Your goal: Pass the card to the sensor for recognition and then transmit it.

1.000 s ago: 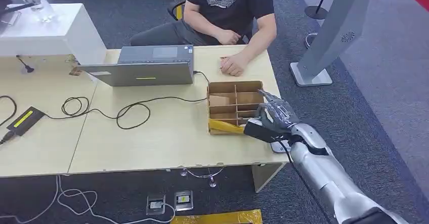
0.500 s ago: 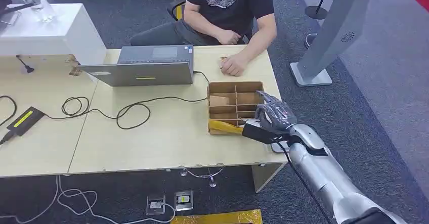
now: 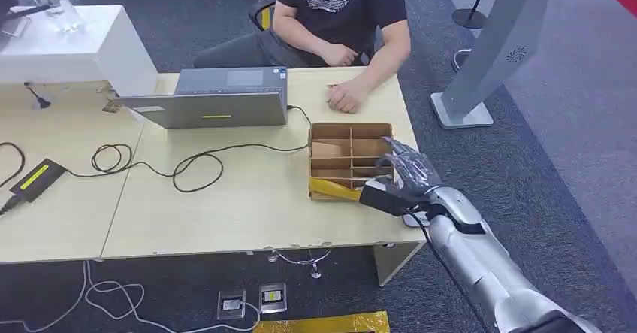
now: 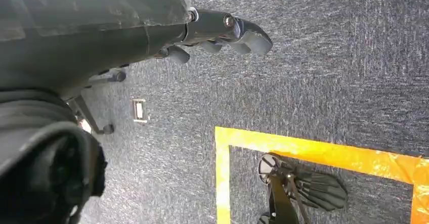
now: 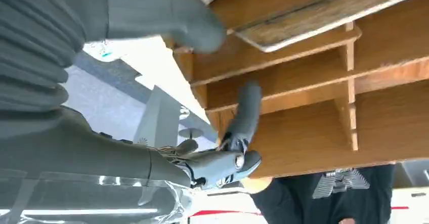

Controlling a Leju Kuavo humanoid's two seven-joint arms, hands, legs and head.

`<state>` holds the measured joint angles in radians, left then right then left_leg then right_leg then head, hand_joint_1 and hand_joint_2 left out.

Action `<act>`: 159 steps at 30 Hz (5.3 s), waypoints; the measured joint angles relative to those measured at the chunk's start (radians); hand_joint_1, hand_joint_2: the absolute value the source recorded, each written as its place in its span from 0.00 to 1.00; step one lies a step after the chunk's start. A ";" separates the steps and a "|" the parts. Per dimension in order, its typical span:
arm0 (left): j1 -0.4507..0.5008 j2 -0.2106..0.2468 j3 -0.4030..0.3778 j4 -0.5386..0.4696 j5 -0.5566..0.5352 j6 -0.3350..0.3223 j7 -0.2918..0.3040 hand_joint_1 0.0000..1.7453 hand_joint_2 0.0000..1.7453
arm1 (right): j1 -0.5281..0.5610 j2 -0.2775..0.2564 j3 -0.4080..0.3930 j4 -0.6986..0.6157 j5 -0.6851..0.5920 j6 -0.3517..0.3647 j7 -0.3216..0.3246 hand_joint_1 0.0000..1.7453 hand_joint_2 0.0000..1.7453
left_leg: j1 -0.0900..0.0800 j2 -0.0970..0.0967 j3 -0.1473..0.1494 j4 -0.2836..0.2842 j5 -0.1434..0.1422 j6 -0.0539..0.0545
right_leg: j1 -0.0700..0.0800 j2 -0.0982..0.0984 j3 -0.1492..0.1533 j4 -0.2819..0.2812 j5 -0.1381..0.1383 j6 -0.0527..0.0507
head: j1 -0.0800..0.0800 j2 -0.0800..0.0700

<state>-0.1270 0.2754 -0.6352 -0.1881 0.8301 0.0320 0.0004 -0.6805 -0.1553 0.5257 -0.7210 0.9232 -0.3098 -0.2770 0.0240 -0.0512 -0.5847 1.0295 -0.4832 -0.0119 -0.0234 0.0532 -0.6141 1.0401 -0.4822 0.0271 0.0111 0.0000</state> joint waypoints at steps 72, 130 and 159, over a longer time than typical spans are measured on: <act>0.001 0.000 -0.026 0.000 0.079 0.012 0.005 0.00 0.00 | -0.046 -0.226 -0.005 -0.397 -0.048 0.268 0.107 0.00 1.00 | 0.000 0.001 0.000 0.000 -0.001 -0.001 | 0.000 0.001 -0.001 0.000 0.000 0.000 | 0.000 0.000; -0.002 0.000 -0.060 0.000 0.086 0.013 0.011 0.00 0.00 | 0.161 -0.135 -0.057 -0.360 -0.087 0.168 0.067 0.00 1.00 | 0.001 0.001 0.000 0.000 -0.002 -0.001 | 0.001 0.001 0.000 0.000 -0.001 -0.001 | 0.000 0.000; -0.004 -0.001 -0.101 0.000 0.087 0.003 0.011 0.00 0.00 | 0.063 0.008 -0.047 -0.150 -0.119 0.071 0.017 0.00 1.00 | 0.001 0.001 0.000 0.000 -0.002 -0.001 | 0.001 0.001 -0.001 0.000 -0.001 -0.001 | 0.000 0.000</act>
<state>-0.1312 0.2747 -0.7362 -0.1884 0.9167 0.0347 0.0114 -0.6177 -0.1469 0.4791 -0.8709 0.8038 -0.2392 -0.2602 0.0249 -0.0500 -0.5848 1.0296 -0.4848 -0.0134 -0.0225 0.0542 -0.6146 1.0402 -0.4828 0.0262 0.0111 0.0000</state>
